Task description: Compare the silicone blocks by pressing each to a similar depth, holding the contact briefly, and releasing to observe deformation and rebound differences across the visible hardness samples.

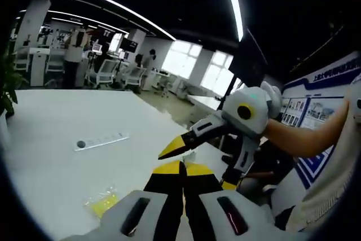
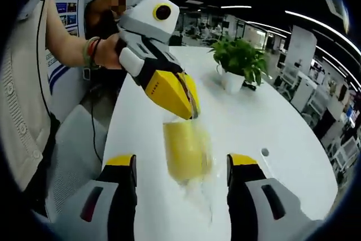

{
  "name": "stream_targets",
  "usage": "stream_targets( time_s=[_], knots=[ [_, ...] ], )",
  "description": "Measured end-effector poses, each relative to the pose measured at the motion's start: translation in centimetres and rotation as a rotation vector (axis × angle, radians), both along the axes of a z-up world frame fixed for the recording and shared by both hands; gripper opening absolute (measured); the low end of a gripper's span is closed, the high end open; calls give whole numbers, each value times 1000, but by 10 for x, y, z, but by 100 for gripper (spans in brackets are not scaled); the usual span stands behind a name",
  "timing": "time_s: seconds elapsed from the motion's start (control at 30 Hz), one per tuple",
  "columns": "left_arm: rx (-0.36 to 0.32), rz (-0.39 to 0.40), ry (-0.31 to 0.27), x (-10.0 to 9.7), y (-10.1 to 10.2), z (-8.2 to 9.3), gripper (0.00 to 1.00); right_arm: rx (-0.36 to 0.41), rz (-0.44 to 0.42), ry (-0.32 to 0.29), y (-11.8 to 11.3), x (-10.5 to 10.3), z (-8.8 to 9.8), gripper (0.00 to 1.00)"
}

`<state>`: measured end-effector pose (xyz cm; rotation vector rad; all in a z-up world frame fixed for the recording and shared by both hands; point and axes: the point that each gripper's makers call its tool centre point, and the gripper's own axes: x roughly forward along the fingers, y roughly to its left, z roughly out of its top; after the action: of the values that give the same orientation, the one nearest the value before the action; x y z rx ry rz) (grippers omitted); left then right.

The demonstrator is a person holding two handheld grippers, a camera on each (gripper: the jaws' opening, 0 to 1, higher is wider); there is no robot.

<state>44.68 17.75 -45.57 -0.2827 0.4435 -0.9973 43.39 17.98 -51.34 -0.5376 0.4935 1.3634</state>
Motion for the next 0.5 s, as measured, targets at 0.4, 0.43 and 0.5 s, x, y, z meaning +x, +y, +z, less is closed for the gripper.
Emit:
stream_targets(
  time_s=[0.4, 0.43, 0.5],
  knots=[
    [-55, -41, 12, -4, -13, 8, 0, -64, 69, 33, 9, 7, -15, 50],
    [-57, -44, 11, -5, -14, 9, 0, -77, 72, 36, 8, 6, -16, 49],
    [-57, -52, 5, -5, -16, 11, 0, -89, 81, 41, 6, 5, -18, 40]
  ],
)
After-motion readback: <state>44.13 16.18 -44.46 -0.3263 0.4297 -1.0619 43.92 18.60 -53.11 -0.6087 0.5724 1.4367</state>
